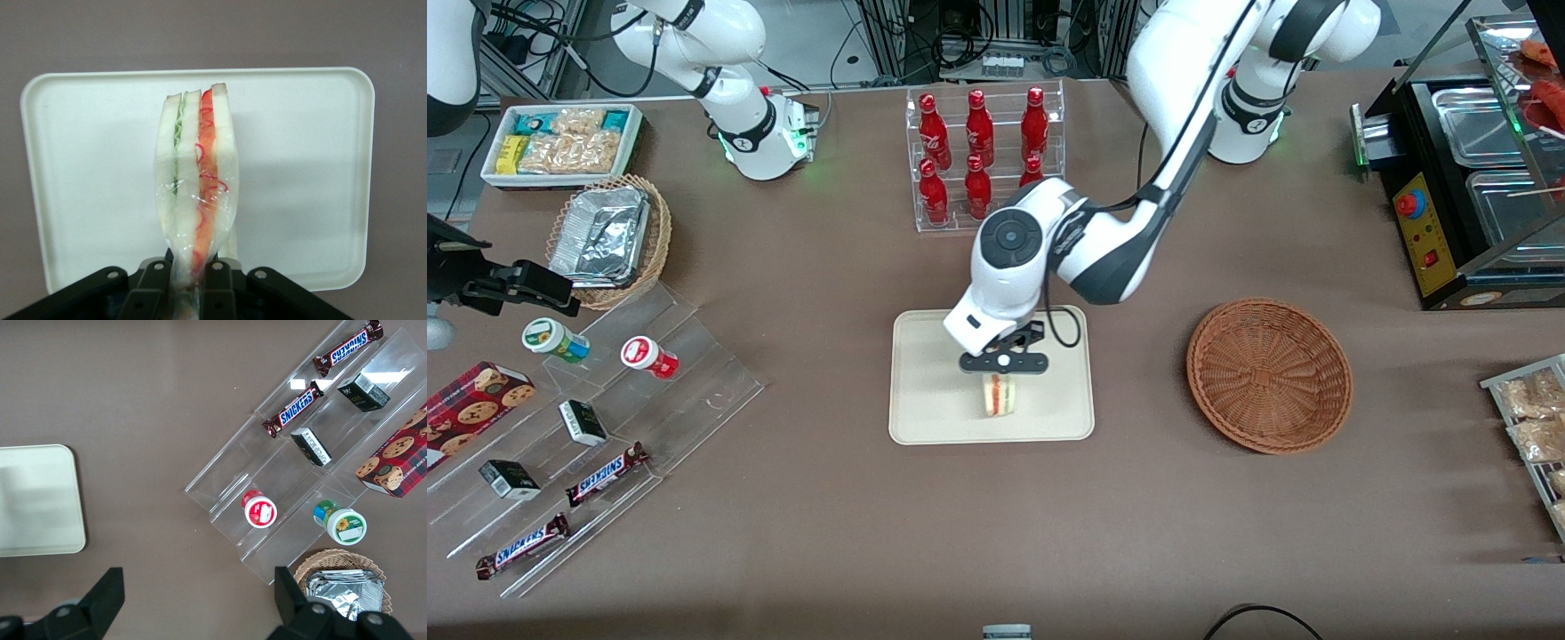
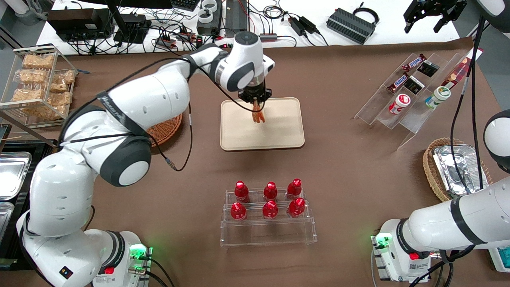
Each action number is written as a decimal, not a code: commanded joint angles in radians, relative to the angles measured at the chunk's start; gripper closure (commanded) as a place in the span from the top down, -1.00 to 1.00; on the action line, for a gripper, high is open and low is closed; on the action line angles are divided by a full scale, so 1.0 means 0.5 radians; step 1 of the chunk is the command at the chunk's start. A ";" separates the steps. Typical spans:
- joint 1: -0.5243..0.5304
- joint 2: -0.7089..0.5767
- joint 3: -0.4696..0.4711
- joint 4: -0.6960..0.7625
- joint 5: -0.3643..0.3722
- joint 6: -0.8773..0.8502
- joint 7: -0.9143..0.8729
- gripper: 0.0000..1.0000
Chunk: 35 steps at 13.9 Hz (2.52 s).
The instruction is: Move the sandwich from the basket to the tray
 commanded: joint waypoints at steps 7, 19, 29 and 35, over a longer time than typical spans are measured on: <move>-0.116 0.178 0.038 0.077 0.098 0.057 -0.181 -1.00; -0.116 0.160 0.041 0.083 0.166 0.097 -0.175 0.97; 0.175 -0.539 0.048 0.009 0.151 -0.743 -0.326 0.98; 0.565 -1.104 0.048 -0.410 0.141 -0.848 -0.070 0.99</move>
